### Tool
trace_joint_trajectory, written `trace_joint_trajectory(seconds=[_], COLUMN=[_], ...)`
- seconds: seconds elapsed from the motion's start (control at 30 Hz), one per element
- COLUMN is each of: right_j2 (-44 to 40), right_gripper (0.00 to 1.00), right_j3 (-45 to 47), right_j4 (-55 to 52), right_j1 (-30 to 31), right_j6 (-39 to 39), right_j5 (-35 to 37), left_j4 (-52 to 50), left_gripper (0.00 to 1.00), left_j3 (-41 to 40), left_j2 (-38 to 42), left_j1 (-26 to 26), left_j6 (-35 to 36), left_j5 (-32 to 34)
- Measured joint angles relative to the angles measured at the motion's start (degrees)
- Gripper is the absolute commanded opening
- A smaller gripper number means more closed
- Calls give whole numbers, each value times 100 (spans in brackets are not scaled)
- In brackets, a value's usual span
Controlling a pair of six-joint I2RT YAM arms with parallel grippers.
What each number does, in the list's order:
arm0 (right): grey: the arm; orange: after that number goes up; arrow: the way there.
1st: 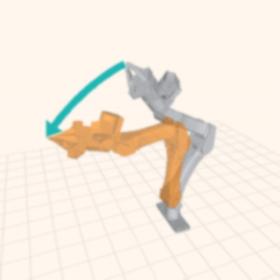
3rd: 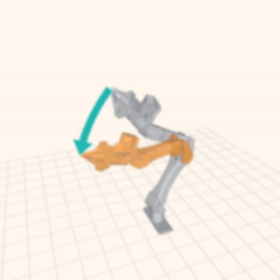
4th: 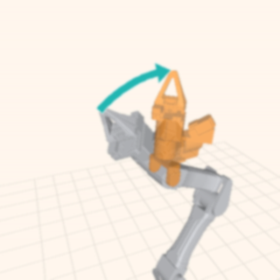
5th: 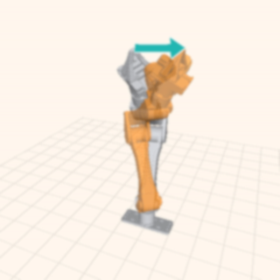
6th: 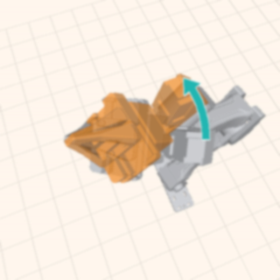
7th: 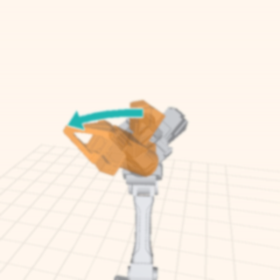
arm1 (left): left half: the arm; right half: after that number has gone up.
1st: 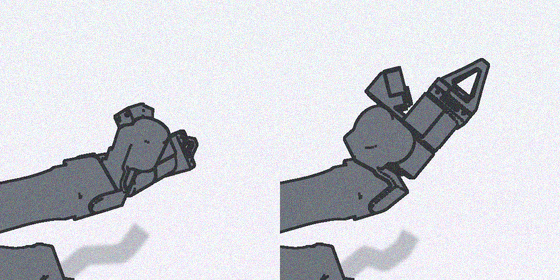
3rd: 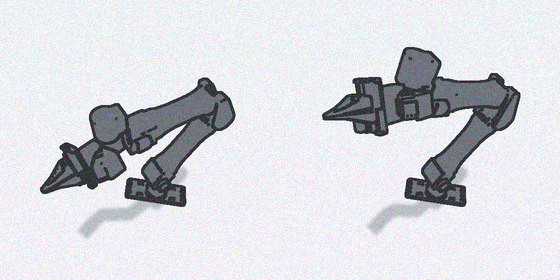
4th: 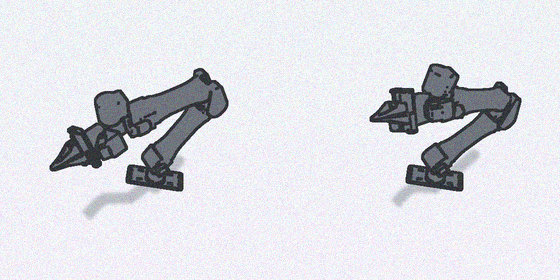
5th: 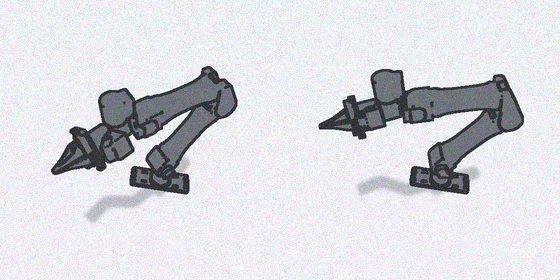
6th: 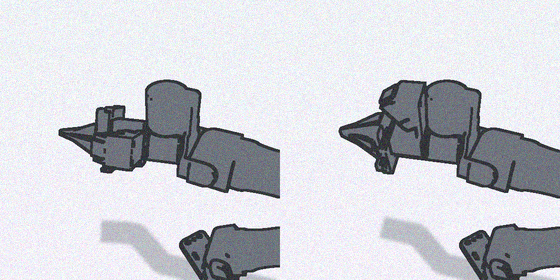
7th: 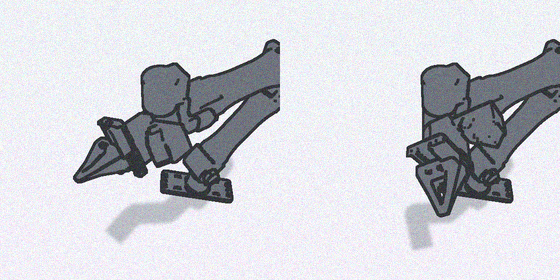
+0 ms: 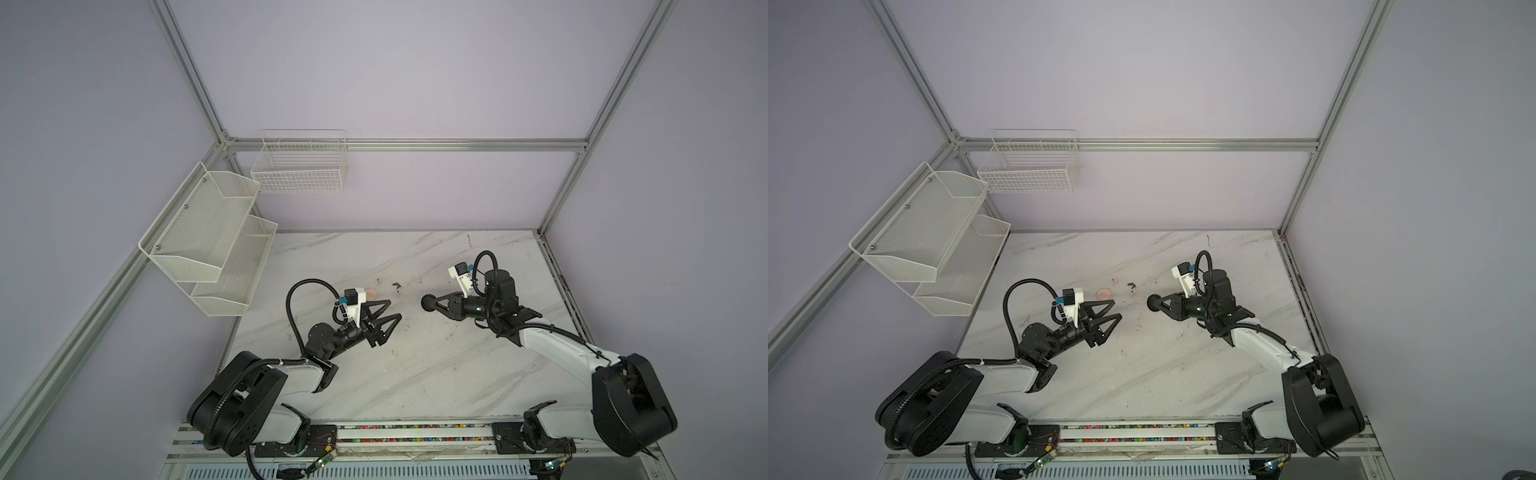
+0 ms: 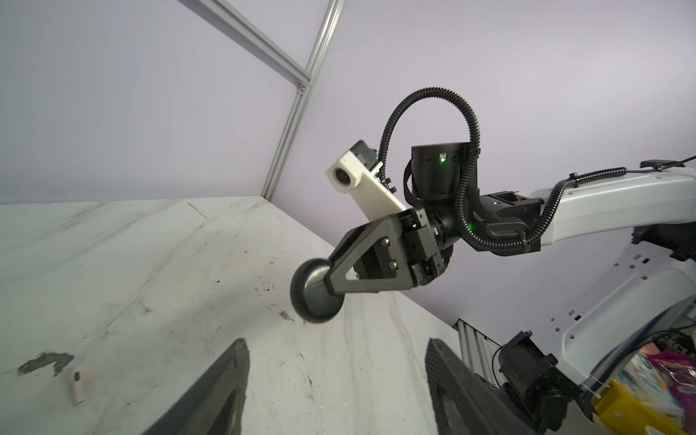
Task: Insert wireless bluetooth earbuds into charging case
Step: Place the charging case at the center of the table.
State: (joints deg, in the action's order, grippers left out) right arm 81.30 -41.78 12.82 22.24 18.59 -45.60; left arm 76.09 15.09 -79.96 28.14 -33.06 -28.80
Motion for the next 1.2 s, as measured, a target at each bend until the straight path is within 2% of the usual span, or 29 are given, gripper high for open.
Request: trace_joint_trajectory(seconds=[0.17,0.37,0.77,1.2], right_j2=[1419,2184,2280,2304], right_gripper=[17,19,29,45], right_j3=[-153,-599,-660,-662], right_j4=[-7,26,-4,-251], right_j1=[-63,-282,-837,-973], right_j6=[2,-26,-238,-496], right_j5=[260,330,328,326], left_j4=[-595,-1099,-1237,-1694], left_gripper=[74,74,75,76], left_j3=[13,20,20,20], left_j2=[-184,-186,-122,210], left_j1=[0,0,0,0], left_j6=[175,223,223,232], left_j5=[461,704,758,883])
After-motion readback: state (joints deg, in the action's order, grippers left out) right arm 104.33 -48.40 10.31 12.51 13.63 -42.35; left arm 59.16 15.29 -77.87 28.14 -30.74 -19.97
